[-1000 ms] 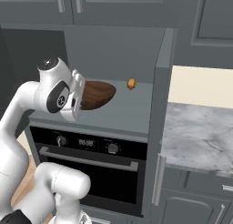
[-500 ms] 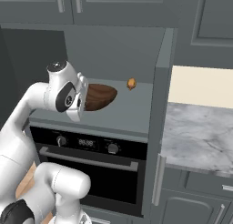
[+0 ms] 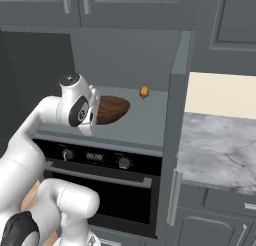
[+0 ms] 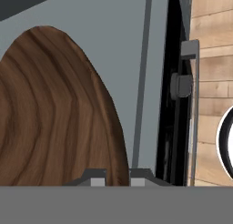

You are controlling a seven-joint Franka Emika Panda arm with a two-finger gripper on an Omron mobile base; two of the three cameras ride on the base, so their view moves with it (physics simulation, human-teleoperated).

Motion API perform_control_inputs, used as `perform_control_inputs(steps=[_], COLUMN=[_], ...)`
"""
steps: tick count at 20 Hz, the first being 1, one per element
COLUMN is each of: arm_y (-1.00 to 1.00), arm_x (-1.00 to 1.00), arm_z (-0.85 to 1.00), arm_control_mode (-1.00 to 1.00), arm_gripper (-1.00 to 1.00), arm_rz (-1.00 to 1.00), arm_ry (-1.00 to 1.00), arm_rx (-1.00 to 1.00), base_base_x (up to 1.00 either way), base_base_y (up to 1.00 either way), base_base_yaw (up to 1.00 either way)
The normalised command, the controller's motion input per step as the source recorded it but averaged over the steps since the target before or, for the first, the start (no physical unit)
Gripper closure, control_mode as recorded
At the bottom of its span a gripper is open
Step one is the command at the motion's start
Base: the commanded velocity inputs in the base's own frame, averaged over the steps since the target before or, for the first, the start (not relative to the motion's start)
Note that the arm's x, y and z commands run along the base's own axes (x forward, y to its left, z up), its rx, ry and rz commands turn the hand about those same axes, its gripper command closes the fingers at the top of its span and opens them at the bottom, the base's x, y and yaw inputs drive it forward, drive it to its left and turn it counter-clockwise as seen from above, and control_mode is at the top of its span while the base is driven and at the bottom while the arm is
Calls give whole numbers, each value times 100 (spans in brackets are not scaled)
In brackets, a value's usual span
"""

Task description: Pick the mug and place it in the sink. Pick the bowl and place it in the open cabinet and then close the cabinet.

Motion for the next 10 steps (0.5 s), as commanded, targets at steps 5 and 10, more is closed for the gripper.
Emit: perform_control_inputs(steps=[5,10], arm_y=[0,0], arm_x=[29,34], arm_z=[-18,-19], arm_control_mode=[-100,-100], arm_gripper=[100,100], arm_rz=[1,0], arm_ry=[0,0], arm_rx=[0,0], base_base_x=[0,0], base_base_y=[0,0], base_base_yaw=[0,0])
